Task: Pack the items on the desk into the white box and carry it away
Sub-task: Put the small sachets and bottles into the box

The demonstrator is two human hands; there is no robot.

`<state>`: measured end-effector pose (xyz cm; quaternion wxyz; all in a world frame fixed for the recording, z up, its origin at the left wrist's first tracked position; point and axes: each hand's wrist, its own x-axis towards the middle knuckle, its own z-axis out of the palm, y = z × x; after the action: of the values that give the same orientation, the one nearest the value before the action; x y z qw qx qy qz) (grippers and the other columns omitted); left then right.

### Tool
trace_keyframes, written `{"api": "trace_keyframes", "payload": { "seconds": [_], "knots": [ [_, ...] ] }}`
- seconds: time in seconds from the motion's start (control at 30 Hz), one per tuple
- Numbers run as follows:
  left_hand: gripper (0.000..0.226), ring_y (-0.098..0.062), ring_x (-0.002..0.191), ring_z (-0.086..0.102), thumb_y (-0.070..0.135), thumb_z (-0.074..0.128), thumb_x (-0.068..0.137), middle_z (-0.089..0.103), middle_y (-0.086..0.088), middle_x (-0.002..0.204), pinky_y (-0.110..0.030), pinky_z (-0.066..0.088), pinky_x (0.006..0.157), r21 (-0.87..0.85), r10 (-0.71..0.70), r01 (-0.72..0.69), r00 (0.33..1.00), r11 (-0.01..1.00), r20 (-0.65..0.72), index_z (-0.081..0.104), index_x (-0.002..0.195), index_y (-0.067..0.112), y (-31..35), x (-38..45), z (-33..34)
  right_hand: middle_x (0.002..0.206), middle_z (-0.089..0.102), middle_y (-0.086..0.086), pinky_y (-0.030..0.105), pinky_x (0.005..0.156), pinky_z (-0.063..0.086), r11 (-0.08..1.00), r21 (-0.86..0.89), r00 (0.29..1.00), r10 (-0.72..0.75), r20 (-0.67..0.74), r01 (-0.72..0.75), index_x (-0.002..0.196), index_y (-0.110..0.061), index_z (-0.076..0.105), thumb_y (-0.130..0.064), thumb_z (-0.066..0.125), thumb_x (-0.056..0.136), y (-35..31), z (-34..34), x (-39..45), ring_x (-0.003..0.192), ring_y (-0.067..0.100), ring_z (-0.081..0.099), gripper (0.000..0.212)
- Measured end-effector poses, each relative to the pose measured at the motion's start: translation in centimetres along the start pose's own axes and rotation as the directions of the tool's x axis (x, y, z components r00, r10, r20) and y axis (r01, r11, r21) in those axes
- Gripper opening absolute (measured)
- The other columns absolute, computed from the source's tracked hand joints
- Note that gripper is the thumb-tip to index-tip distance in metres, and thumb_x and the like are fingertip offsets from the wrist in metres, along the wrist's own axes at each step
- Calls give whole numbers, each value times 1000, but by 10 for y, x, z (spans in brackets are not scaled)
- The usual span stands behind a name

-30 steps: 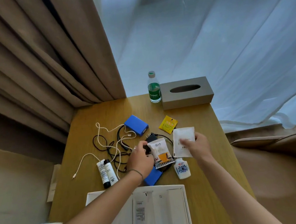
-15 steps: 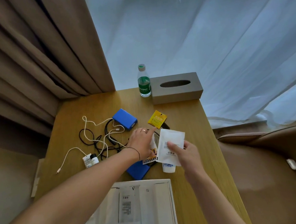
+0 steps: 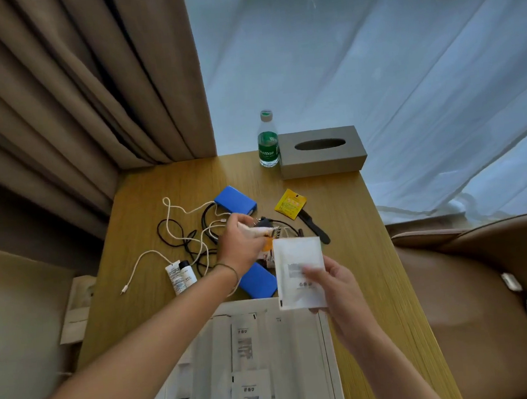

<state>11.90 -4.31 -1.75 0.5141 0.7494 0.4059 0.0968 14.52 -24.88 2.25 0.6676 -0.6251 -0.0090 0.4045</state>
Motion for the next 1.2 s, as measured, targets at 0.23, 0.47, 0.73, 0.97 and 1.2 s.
{"api": "trace_keyframes", "payload": {
  "seconds": [0.23,0.47,0.73,0.97,1.2],
  "knots": [
    [44,-15,83,67,0,78,74,68,2,97,-21,53,54,-346,-119,126,992,930,40,70,112,20,-9,-37,-53,110,78,6,46,95,55,966,-212,976,175,125,-146,116,-14,72,4,63,87,35,20,-46,108,27,71,35],
    [25,-24,83,74,-2,74,79,76,-8,94,-40,61,73,-546,-163,194,981,815,105,75,98,15,-25,-74,-93,105,77,2,30,66,58,870,-428,967,253,-44,-247,122,-9,67,-1,69,89,74,43,-46,94,20,74,34],
    [30,-19,80,75,0,73,84,74,-8,101,-30,58,62,-580,-209,237,971,780,116,68,111,12,-43,-105,-122,116,72,11,34,68,63,793,-527,949,297,-105,-306,120,-10,63,-8,68,93,110,64,-25,87,26,77,28],
    [26,-14,77,74,2,75,82,74,-1,91,-33,61,67,-532,-222,242,970,812,103,69,91,26,-57,-127,-136,96,77,8,38,64,65,724,-628,957,245,-154,-286,95,-15,72,-10,71,91,130,67,-9,67,21,78,6],
    [29,-9,67,73,0,74,82,72,2,85,-27,61,62,-474,-225,248,969,845,106,66,86,27,-59,-143,-136,62,75,6,42,67,65,530,-810,966,188,-177,-252,82,-14,71,-25,70,91,143,69,-3,57,20,75,14]
  ]
}}
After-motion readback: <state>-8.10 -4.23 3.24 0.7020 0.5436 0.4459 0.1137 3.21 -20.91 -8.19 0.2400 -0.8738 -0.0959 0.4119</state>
